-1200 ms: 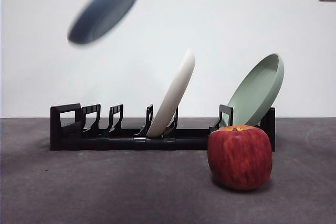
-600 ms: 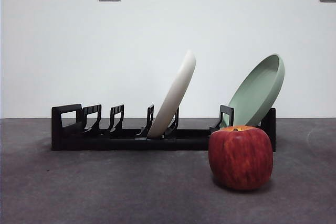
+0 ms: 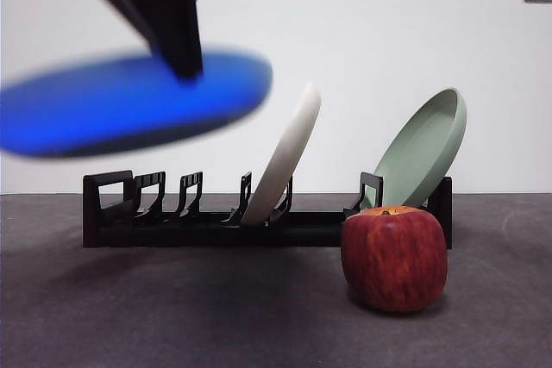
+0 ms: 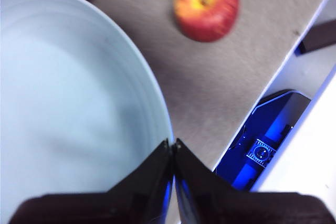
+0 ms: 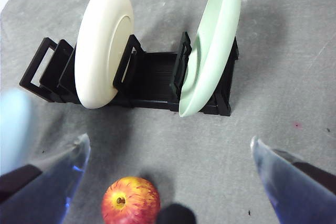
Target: Take the blue plate from the plate rack,put the plate on the table,take the apple from the table,put the apple in the plate
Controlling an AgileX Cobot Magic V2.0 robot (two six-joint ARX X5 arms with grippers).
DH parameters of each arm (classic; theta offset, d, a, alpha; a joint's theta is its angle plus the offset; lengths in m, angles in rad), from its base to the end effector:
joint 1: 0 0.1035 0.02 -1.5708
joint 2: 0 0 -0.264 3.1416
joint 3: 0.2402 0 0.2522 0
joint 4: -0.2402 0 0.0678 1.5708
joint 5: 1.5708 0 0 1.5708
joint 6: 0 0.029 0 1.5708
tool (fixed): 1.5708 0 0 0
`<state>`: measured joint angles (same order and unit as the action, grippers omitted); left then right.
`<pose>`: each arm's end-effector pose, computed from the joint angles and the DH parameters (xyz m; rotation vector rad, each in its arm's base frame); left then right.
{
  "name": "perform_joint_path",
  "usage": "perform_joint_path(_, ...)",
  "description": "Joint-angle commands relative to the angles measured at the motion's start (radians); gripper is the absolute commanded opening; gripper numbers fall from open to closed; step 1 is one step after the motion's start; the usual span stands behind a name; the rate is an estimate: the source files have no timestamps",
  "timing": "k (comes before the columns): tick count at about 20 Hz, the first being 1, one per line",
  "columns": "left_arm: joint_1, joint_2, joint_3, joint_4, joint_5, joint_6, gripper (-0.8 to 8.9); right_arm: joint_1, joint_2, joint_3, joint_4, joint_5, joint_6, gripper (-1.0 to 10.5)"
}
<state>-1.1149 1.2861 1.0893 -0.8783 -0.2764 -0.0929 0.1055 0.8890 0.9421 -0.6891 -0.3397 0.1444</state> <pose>0.1142 -0.2150 0.2836 0.6252 0.8773 -0.7104 0.1696 0.0277 0.3249 0.2121 0.6673 0.3836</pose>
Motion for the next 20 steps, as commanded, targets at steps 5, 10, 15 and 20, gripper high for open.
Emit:
perform_joint_path(5,0.002,0.166,-0.059,0.078,-0.005,0.015,-0.08,0.001,0.001,0.003,0.002,0.001,-0.003,6.3)
perform_joint_path(10,0.005,0.277,-0.059,0.137,0.023,0.017,0.01,0.001,0.001,0.003,0.002,0.001,-0.003,6.3)
perform_joint_path(15,0.005,0.3,-0.059,0.182,0.024,0.014,3.96,0.001,0.001,0.003,0.0,0.0,-0.003,6.3)
perform_joint_path(20,0.009,0.271,-0.023,0.124,0.003,0.014,4.18,0.013,0.002,0.003,0.0,-0.041,-0.003,6.3)
